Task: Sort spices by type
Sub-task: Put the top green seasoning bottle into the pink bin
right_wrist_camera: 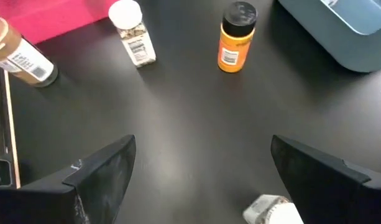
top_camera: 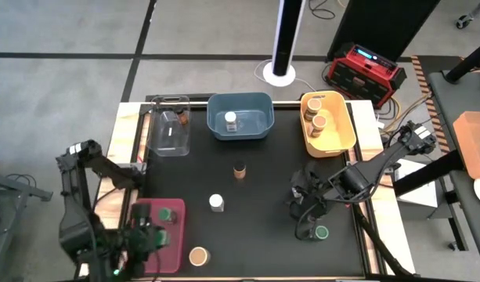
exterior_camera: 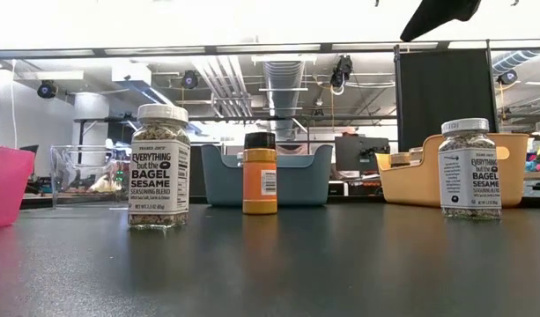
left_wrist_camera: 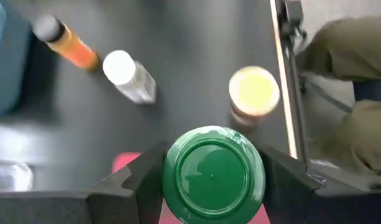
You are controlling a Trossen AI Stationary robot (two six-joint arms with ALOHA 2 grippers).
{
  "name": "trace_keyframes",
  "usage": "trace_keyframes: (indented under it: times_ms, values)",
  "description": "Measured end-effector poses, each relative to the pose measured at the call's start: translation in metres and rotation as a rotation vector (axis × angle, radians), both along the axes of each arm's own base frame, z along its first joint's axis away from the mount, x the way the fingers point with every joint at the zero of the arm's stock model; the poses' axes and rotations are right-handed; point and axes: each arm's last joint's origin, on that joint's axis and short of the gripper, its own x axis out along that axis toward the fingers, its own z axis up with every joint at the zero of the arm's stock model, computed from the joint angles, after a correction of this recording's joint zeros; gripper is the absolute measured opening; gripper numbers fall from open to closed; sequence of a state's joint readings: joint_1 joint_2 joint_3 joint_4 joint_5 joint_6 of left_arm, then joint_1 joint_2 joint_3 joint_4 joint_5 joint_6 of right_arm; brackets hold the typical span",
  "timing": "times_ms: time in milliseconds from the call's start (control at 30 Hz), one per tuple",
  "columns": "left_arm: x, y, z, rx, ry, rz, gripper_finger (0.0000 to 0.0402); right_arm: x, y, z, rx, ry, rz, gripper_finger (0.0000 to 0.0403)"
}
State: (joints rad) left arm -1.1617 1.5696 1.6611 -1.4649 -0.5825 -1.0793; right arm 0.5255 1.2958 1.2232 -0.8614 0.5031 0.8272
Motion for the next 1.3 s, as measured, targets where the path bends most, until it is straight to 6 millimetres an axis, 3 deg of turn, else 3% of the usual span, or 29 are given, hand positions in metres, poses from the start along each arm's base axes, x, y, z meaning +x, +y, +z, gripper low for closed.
trace_keyframes:
  times_ms: [333,733,967,1300]
  values:
    - [-0.040,-0.011,-0.052,0.012,0.133,0.064,0.0191,0.016,0.009,-0.013,0.005,-0.010,-0.003,0.0366]
    - [-0.045,-0.004,-0.109,-0.054,0.193,0.069,0.0191,0.031,0.018,-0.027,0.016,-0.016,-0.003,0.0365]
    - [-0.048,-0.001,-0.129,-0.039,0.150,0.065,0.0191,0.032,0.019,-0.026,0.033,-0.036,-0.013,0.0365]
    - [-0.061,-0.002,-0.132,-0.048,0.046,0.085,0.0191,0.034,0.019,-0.024,0.008,-0.067,-0.002,0.0365]
